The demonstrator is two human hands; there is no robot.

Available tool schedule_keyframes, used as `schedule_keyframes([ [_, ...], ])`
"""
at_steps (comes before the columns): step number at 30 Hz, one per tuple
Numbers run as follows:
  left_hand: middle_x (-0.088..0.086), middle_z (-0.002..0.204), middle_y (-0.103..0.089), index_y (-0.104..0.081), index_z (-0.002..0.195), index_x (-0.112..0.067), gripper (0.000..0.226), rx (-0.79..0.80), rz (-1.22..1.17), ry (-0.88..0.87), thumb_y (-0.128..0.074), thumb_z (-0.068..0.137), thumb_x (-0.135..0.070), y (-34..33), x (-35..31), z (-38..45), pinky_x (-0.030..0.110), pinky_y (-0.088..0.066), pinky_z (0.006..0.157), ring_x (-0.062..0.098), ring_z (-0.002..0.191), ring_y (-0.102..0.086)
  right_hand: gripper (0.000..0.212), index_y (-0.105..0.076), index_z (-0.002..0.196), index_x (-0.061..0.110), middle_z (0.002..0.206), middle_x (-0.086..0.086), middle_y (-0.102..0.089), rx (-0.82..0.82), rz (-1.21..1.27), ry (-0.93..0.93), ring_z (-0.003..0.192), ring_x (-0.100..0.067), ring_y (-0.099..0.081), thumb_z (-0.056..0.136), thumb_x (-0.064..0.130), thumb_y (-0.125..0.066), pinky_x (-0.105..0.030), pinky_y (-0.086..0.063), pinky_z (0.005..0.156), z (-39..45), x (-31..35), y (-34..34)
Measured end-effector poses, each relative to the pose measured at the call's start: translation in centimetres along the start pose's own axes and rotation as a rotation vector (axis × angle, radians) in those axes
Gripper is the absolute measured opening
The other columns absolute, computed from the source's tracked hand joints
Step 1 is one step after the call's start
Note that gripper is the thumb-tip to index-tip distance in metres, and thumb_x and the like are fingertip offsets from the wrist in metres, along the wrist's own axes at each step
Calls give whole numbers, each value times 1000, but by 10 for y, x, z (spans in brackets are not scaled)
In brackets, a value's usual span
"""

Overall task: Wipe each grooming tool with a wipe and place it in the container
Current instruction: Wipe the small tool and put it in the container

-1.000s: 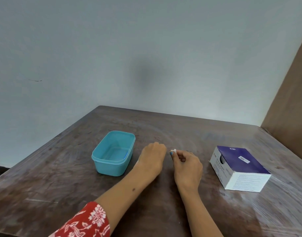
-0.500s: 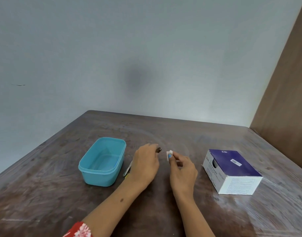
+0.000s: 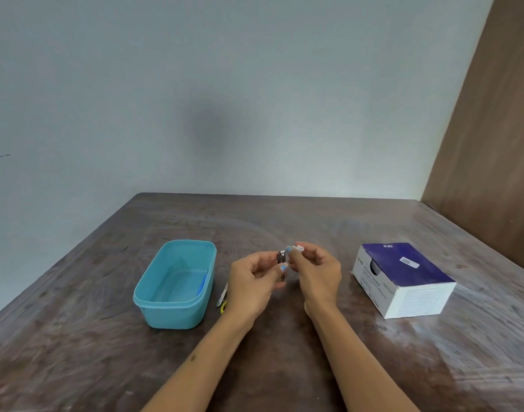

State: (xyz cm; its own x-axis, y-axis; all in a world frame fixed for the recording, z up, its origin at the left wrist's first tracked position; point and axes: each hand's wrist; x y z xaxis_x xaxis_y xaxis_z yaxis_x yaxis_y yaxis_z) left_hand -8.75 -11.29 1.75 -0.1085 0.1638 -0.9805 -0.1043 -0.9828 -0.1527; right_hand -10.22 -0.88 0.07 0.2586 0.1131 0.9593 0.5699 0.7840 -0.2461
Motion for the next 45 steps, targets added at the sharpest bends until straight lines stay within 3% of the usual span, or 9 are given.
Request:
schedule_keyframes([
  [7, 10, 82, -68, -64, 94, -7, 23, -42, 35, -4, -71, 75, 3, 4, 2, 2, 22, -57, 57, 16, 72, -66, 11, -71, 85, 7, 62, -2, -65, -12, 48, -6, 60, -15, -61, 84, 4, -60, -32, -55, 67, 1, -2, -2],
  [13, 2, 79, -69, -67, 90, -13, 24, -112, 120, -121, -77, 71, -3, 3, -1, -2, 15, -53, 54, 3, 68, -67, 15, -71, 89, 4, 69, -5, -67, 60, 90, -71, 47, -10, -57, 86, 2, -56, -18, -44, 45, 2, 0, 4],
  [17, -6, 79, -68, -67, 92, -17, 26, -134, 216, -183, -78, 71, -8, 5, 0, -2, 15, -54, 57, 5, 72, -68, 16, -69, 81, 5, 68, -5, -65, 115, 197, -128, 54, -9, -58, 87, 0, -56, -19, -48, 52, 0, 4, 4],
  [21, -2, 79, -70, -69, 94, -12, 27, -164, 252, -184, -79, 69, -9, 6, 2, -1, 25, -58, 63, 11, 75, -69, 4, -69, 83, 0, 64, -3, -64, 137, 203, -106, 57, -9, -58, 80, -1, -66, -18, -50, 56, -2, 4, 4],
  [28, -5, 80, -70, -68, 91, -21, 29, -179, 295, -203, -80, 68, -7, 9, 5, 2, 38, -60, 73, 9, 76, -69, 20, -69, 89, 4, 78, -8, -69, 157, 76, -69, 69, -10, -64, 81, -9, -57, -17, -53, 63, -3, 1, 5],
  [33, -8, 81, -69, -69, 96, -16, 28, -159, 341, -221, -78, 70, -10, 8, 5, 2, 31, -59, 75, 5, 77, -67, 21, -70, 88, 9, 84, -5, -72, 145, 33, -29, 76, -2, -65, 86, -2, -53, -19, -49, 71, -6, 3, 2],
  [38, -3, 76, -69, -68, 85, -18, 23, -146, 301, -194, -80, 69, -9, 7, 4, 1, 23, -58, 67, 7, 72, -67, 20, -73, 81, 27, 64, 7, -65, 38, -136, 66, 52, -4, -49, 83, 9, -63, -19, -43, 57, -7, -3, 2],
  [41, -1, 71, -68, -66, 78, -19, 22, -129, 232, -165, -79, 69, -3, 5, 3, -1, 17, -55, 59, 7, 63, -66, 16, -71, 84, 24, 70, 8, -68, 24, -171, 166, 58, 2, -60, 80, 8, -69, -12, -48, 60, -13, 5, 2],
  [45, -4, 68, -68, -68, 77, -18, 19, -124, 208, -164, -76, 71, -1, 6, 2, -1, 14, -53, 56, 5, 60, -66, 18, -70, 73, 21, 68, 3, -70, 90, -174, 217, 61, -4, -65, 76, 4, -71, -15, -50, 60, -22, 12, -2],
])
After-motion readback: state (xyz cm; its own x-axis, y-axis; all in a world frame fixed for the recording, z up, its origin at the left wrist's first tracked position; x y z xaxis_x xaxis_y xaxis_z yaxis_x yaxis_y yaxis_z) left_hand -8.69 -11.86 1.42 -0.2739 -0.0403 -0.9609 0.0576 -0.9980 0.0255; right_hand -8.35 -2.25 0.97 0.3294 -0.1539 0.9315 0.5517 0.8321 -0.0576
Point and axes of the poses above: each hand's wrist, its own z-axis towards the middle knuckle, its own y-axis out of the back of the hand, x = y × z
